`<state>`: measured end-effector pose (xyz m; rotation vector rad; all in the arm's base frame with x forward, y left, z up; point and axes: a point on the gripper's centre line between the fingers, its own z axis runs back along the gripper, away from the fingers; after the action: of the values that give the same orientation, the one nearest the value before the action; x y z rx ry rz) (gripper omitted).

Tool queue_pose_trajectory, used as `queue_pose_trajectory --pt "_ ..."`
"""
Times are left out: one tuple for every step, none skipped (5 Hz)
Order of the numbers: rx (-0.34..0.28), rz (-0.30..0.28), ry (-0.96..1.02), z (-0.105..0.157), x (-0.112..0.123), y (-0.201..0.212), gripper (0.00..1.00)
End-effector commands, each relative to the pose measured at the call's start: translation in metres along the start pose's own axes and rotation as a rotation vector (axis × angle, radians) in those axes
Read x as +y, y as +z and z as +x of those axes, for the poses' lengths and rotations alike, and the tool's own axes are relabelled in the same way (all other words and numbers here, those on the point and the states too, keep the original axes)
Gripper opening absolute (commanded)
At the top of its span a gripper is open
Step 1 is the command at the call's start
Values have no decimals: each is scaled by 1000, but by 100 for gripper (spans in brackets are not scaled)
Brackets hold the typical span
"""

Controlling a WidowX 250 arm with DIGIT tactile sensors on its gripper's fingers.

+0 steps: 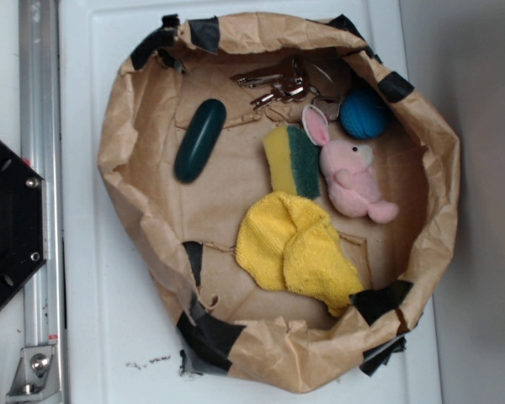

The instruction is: Grab the yellow cloth.

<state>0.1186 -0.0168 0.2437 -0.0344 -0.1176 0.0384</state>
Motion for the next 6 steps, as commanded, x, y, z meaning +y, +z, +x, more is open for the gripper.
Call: queue_pose_trajectory --pt "0 0 0 0 0 0 100" --pt "-18 1 173 44 16 -55 100" --pt "-94 -47 283 92 30 -86 100" --pt "-128 -118 321 116 33 -115 100" --pt "-87 -169 343 141 16 -154 100" --pt "-4 -234 264 138 -23 -184 100"
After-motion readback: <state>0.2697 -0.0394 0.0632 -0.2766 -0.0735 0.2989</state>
